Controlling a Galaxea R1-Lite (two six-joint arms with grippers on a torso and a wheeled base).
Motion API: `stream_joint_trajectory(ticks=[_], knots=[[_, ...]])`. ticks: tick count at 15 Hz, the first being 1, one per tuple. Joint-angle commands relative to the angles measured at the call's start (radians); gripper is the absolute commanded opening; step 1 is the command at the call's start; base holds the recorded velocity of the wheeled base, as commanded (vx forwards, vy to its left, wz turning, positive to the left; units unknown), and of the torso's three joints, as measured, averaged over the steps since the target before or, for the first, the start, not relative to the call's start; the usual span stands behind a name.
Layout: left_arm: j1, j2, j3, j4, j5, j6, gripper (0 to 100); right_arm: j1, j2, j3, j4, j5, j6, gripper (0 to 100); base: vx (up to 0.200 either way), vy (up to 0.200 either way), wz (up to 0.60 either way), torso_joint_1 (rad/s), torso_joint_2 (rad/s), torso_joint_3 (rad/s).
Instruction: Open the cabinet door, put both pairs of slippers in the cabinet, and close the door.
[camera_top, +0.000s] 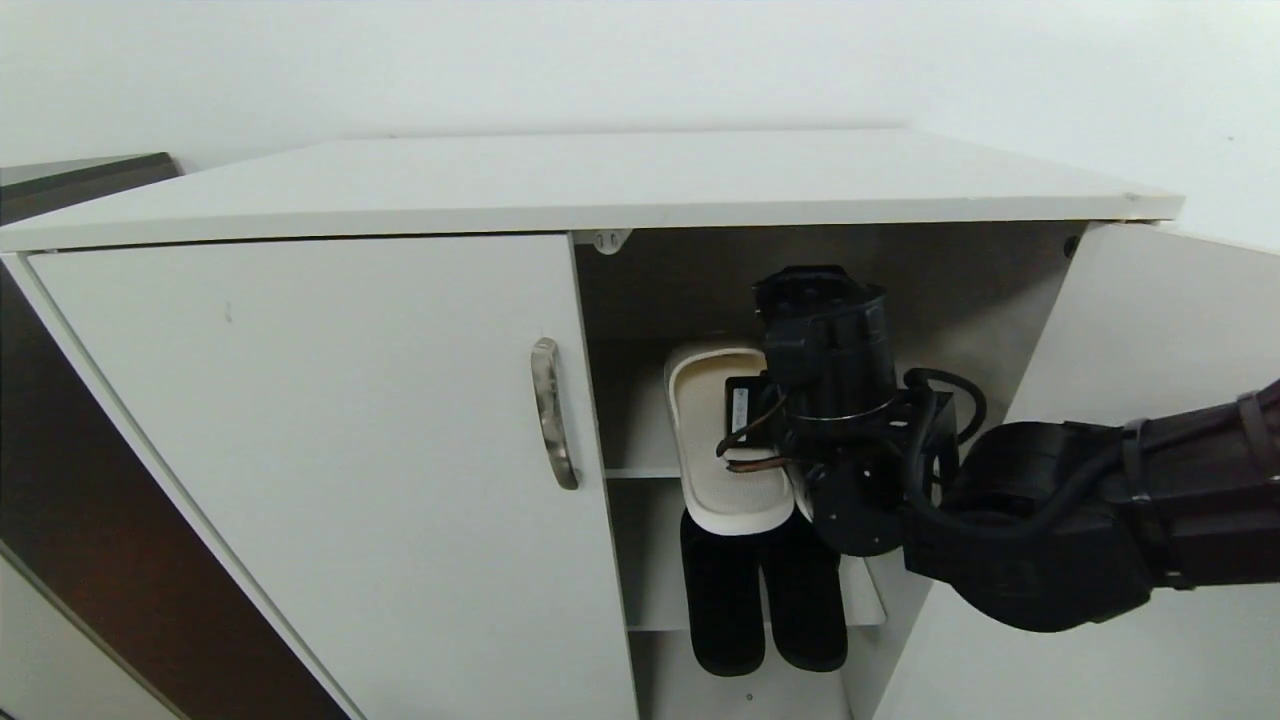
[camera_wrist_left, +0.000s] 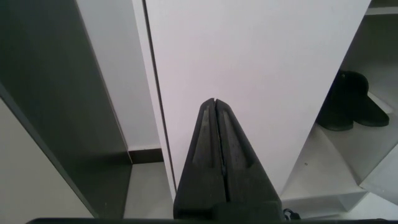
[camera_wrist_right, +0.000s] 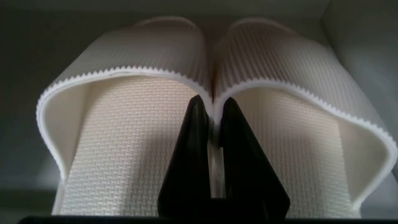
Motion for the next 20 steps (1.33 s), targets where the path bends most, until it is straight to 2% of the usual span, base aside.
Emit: stream_joint_trajectory(ticks=[1,6,19,20], knots=[[0.000,0.000,0.000,0.000,0.000,0.000,0,-0.029,0.053,-0.055,0.009,0.000,-0.001,0,0.000,0.000,0.00,0.000,0.00,0.000],[0.000,0.001,0.000,0.000,0.000,0.000,0,-0.059,0.105,-0.147,0.048,0.000,-0.002,0,0.000,0.000,0.00,0.000,0.00,0.000],[0.000,0.001,0.000,-0.001,0.000,0.000,0,-0.062,0.120,-0.158,0.050,0.000,-0.010,0,0.000,0.000,0.00,0.000,0.00,0.000],[0.000,0.001,0.000,0.000,0.000,0.000,0,-0.062,0.120,-0.158,0.050,0.000,-0.008,100,0.000,0.000,0.00,0.000,0.00,0.000]])
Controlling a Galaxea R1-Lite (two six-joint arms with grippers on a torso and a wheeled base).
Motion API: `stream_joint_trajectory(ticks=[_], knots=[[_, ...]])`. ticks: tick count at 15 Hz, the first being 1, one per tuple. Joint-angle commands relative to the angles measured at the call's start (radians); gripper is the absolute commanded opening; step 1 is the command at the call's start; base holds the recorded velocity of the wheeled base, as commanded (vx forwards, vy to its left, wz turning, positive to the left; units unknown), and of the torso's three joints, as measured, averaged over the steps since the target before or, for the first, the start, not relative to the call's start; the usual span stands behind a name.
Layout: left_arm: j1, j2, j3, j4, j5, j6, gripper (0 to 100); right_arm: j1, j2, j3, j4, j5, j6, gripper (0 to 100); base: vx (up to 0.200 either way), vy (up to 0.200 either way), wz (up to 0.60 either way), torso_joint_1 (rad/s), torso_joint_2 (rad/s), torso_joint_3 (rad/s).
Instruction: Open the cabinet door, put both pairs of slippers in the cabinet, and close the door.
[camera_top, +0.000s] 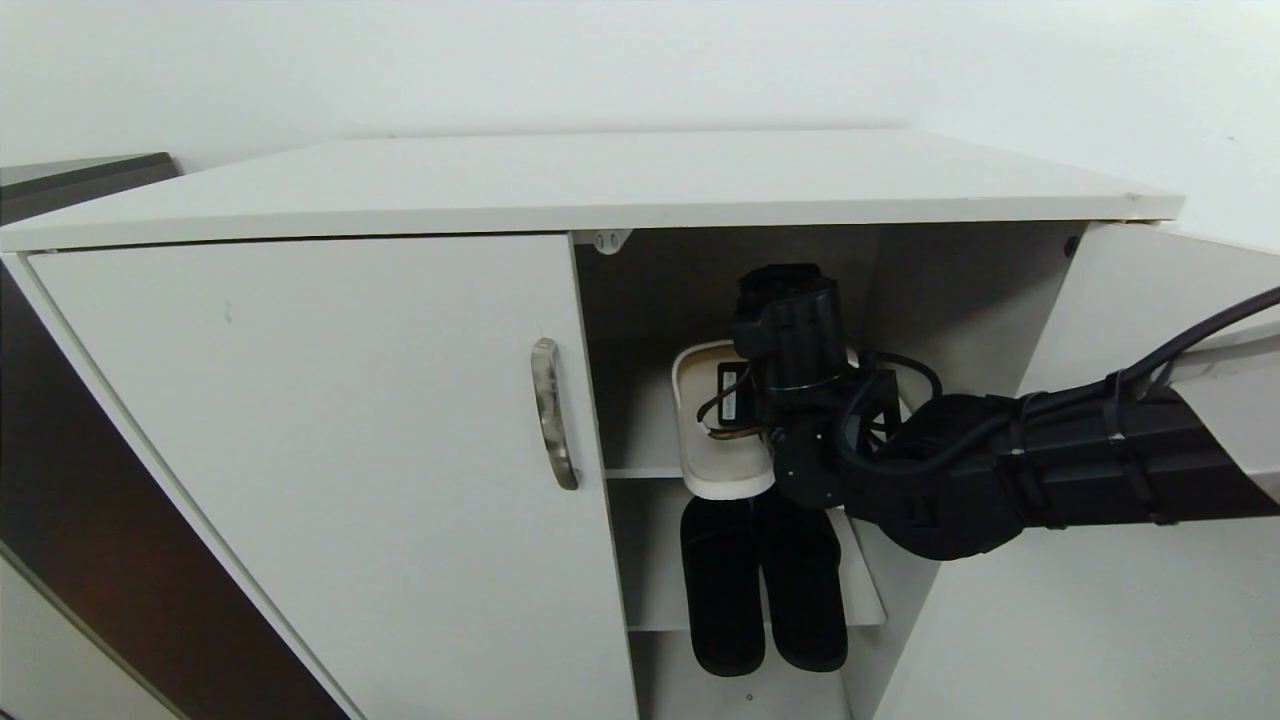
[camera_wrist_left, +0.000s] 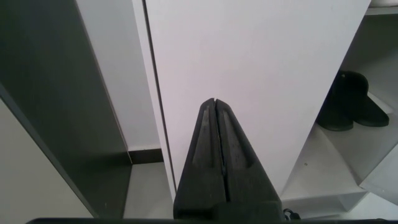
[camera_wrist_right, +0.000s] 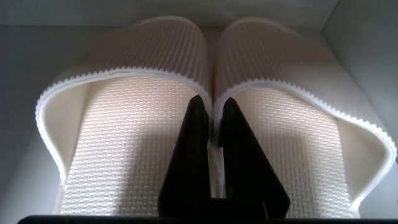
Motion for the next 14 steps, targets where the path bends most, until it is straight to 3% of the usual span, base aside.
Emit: stream_joint_trajectory(ticks=[1,6,11,12,14], knots=[[0.001,0.001,0.000,-0.001,0.000,0.000,0,0.002,-0.003,0.001,0.000,0.000,-0.002,100,0.000,0.000,0.00,0.000,0.00,0.000],[0.001,0.001,0.000,0.001,0.000,0.000,0,0.019,-0.050,0.050,0.000,-0.003,-0.007,100,0.000,0.000,0.00,0.000,0.00,0.000],[0.001,0.001,0.000,0.001,0.000,0.000,0,0.079,-0.168,0.185,-0.009,-0.008,-0.007,100,0.000,0.000,0.00,0.000,0.00,0.000],[0.001,0.001,0.000,0.001,0.000,0.000,0,0.094,-0.199,0.231,-0.014,-0.009,-0.004,0,0.000,0.000,0.00,0.000,0.00,0.000],[0.001,0.001,0.000,0.001,0.000,0.000,0,0.128,-0.271,0.314,-0.045,-0.008,-0.004,0,0.000,0.000,0.00,0.000,0.00,0.000]])
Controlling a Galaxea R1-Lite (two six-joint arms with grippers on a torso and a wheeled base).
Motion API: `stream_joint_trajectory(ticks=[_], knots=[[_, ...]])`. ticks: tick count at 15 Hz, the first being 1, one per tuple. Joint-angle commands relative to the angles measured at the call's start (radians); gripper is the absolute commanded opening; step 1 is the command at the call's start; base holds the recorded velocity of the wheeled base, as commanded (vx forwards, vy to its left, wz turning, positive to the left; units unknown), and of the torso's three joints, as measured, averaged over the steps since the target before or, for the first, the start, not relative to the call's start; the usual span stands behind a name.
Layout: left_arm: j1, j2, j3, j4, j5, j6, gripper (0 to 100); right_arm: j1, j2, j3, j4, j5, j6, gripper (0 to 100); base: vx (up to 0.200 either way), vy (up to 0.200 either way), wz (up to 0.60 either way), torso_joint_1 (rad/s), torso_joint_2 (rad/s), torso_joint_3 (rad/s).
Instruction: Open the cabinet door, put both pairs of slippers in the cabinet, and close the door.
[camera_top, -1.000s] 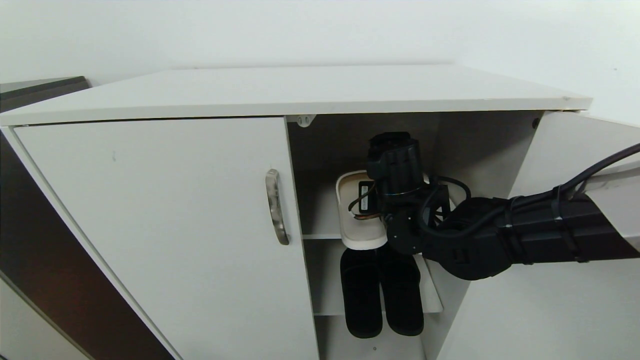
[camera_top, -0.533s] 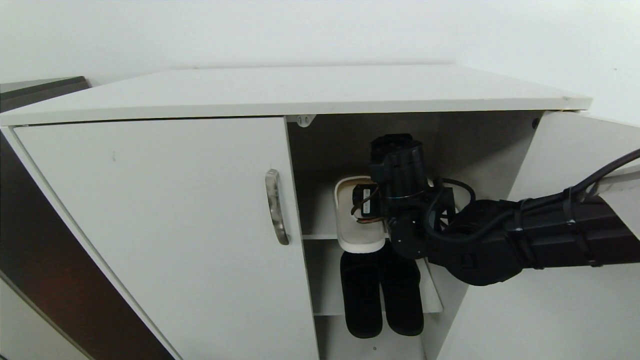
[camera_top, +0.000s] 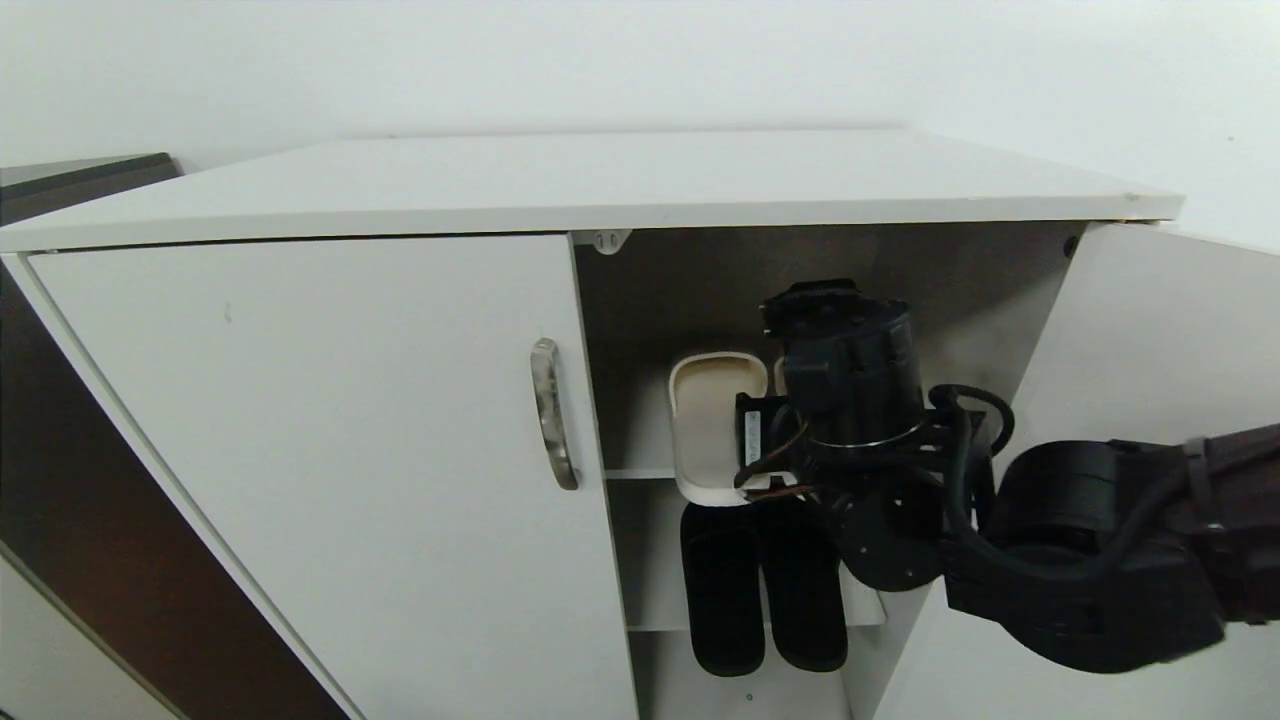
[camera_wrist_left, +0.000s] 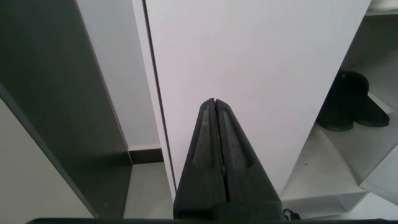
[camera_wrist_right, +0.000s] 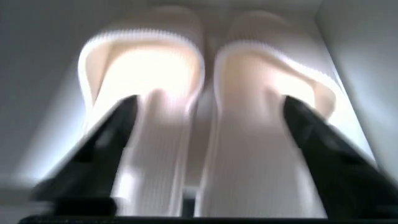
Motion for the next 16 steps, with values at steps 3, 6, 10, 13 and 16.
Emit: stream_joint_trajectory(ticks=[3,6,10,13,16], knots=[[-0.001,0.000,0.000,0.000,0.000,0.000,0,0.068,-0.153,0.100,-0.014,0.004,0.000,0,0.000,0.000,0.00,0.000,0.00,0.000],[0.000,0.000,0.000,0.000,0.002,-0.003,0,0.088,-0.131,0.138,-0.015,0.003,0.000,0,0.000,0.000,0.00,0.000,0.00,0.000],[0.000,0.001,0.000,-0.001,0.002,-0.003,0,0.086,-0.110,0.157,-0.017,0.001,0.003,0,0.000,0.000,0.00,0.000,0.00,0.000],[0.000,0.000,0.000,0.000,0.002,-0.003,0,0.086,-0.110,0.166,-0.017,0.001,0.005,0,0.000,0.000,0.00,0.000,0.00,0.000],[-0.001,0.001,0.000,-0.001,0.002,-0.003,0,0.086,-0.105,0.172,-0.018,0.001,0.005,0,0.000,0.000,0.00,0.000,0.00,0.000]])
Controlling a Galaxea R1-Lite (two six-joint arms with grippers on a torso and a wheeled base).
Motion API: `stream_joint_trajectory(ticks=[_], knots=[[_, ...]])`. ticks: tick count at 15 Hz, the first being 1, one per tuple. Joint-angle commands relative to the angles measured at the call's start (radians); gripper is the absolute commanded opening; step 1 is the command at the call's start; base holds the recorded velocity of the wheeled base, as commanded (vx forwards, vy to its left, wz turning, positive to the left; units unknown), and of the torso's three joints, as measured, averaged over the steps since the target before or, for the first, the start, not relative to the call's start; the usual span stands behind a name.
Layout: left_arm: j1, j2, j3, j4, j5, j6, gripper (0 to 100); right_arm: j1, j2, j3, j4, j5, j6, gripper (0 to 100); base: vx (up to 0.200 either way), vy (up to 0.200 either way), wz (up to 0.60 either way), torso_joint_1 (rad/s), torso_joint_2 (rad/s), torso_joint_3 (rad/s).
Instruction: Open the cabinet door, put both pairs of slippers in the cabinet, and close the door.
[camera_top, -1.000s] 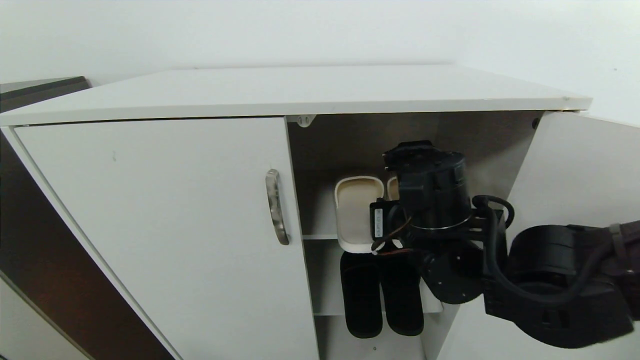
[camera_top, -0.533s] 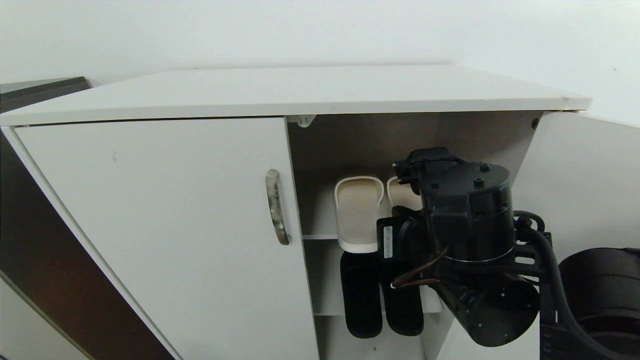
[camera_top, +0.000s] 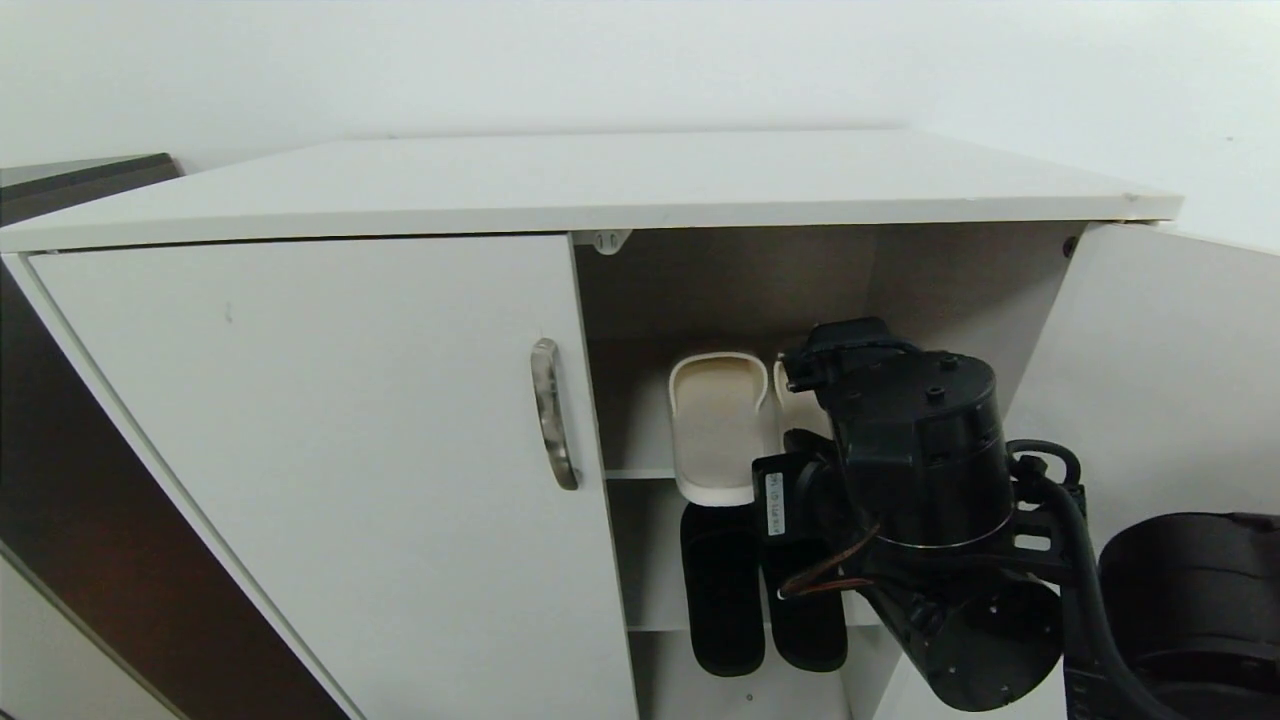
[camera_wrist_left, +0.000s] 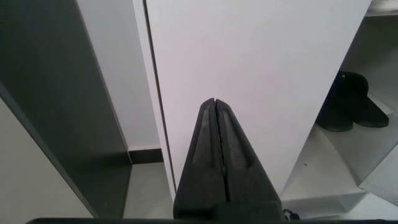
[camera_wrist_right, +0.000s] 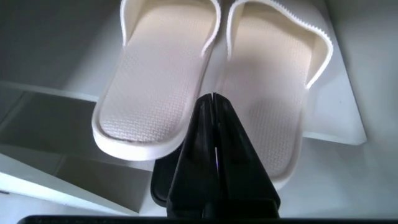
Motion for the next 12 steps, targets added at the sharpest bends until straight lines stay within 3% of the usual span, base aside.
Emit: stream_joint_trajectory(ticks=[1,12], knots=[[0.000,0.001,0.000,0.000,0.000,0.000,0,0.001,0.007,0.001,-0.001,0.000,0.000,0,-0.200,0.000,0.00,0.002,0.01,0.002],[-0.001,0.000,0.000,0.001,0.000,0.000,0,-0.001,0.007,0.024,-0.001,0.003,0.000,0,-0.200,0.000,0.00,0.003,0.00,0.001]])
